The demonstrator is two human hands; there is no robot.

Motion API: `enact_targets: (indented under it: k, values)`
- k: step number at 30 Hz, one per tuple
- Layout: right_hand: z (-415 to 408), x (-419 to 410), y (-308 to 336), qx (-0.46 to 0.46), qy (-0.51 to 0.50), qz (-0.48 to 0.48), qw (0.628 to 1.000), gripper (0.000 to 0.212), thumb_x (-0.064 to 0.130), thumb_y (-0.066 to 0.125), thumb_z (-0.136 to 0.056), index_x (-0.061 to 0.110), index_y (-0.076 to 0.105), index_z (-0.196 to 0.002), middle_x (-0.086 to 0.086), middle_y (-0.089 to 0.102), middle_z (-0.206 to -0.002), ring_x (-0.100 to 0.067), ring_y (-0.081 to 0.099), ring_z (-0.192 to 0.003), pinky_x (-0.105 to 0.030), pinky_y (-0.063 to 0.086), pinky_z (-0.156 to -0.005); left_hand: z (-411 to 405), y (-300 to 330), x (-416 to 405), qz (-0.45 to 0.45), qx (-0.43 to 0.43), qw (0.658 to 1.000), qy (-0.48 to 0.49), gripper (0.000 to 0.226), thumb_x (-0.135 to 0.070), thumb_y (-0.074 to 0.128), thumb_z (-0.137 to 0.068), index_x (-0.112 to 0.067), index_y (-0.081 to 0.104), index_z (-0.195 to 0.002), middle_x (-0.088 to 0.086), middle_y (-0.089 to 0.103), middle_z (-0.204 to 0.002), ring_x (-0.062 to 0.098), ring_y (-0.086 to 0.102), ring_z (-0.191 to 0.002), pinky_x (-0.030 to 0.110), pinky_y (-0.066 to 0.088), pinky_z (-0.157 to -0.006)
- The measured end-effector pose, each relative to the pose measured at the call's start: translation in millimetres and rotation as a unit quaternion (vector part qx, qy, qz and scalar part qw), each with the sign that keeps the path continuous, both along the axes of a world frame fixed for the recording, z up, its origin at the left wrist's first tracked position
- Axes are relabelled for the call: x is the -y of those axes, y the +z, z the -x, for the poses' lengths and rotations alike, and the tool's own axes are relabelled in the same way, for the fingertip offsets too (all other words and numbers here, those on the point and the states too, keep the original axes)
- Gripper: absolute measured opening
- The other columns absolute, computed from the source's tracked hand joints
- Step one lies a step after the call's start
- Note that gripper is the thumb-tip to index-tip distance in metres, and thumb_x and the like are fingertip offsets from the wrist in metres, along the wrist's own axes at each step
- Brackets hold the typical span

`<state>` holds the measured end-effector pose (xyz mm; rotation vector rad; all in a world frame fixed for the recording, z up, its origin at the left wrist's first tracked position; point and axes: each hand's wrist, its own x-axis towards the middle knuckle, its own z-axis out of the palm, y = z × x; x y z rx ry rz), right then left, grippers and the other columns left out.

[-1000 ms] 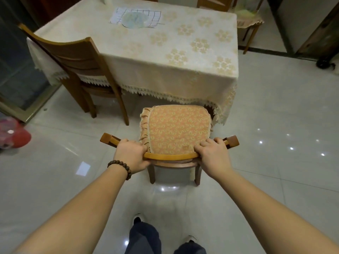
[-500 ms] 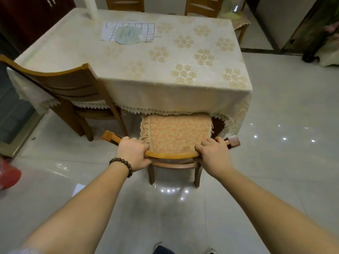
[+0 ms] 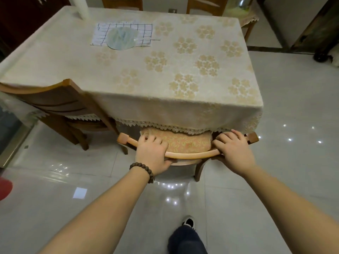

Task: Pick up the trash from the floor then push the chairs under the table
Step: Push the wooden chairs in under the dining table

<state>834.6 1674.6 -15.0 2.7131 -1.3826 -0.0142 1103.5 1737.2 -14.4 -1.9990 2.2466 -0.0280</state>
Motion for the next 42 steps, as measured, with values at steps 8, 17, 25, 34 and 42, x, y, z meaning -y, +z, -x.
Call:
enact_targets:
  k: [8,17,25,34,42]
  values:
    - [50,96,23,-0.068,-0.009,-0.083,0.994,0.03,0.046,0.065,-0.076,0.027,0.066,-0.099,0.002,0.064,-0.108,-0.027,0.055,-0.11,-0.044,0.034,-0.103,75,1,62,-0.01,-0.051,0.997,0.059,0.056,-0.07,0.041,-0.08,-0.025,0.056,-0.11,-0.001,0.058,-0.111,0.023,0.047,-0.109,0.047,0.03,-0.098]
    - [44,127,20,-0.041,-0.029,-0.092,0.994,0.029,0.044,0.06,-0.08,0.03,0.064,-0.104,0.007,0.064,-0.11,-0.021,0.054,-0.108,-0.038,0.035,-0.097,63,3,99,-0.026,-0.048,0.998,0.026,0.064,-0.067,0.041,-0.083,-0.026,0.042,-0.132,0.001,0.039,-0.145,0.025,0.015,-0.144,0.048,0.024,-0.109]
    - [-31,133,2,0.033,-0.089,-0.05,0.994,0.036,0.028,0.076,-0.07,0.025,0.067,-0.104,0.003,0.069,-0.101,-0.024,0.06,-0.092,-0.041,0.044,-0.084,-30,8,160,-0.045,-0.004,0.998,-0.034,0.074,-0.069,0.043,-0.081,-0.027,0.033,-0.141,0.0,0.035,-0.149,0.02,0.021,-0.142,0.043,0.024,-0.111]
    - [-77,136,16,0.067,-0.104,-0.069,0.99,0.088,0.08,0.025,-0.074,0.028,0.032,-0.145,-0.008,0.031,-0.152,-0.029,0.016,-0.144,-0.05,0.004,-0.117,-95,33,188,-0.051,-0.131,0.989,-0.037,0.116,-0.095,0.033,-0.056,-0.032,0.01,-0.15,0.0,0.013,-0.159,0.019,0.006,-0.146,0.043,0.01,-0.117]
    - [-100,125,8,0.223,-0.412,-0.042,0.883,0.11,0.084,0.028,-0.074,0.011,-0.001,-0.15,-0.025,-0.017,-0.154,-0.037,-0.019,-0.142,-0.05,-0.01,-0.115,-124,15,193,0.046,-0.253,0.928,0.268,0.113,-0.072,0.071,-0.058,-0.006,0.033,-0.142,0.013,0.039,-0.141,0.031,0.028,-0.132,0.044,0.03,-0.11]
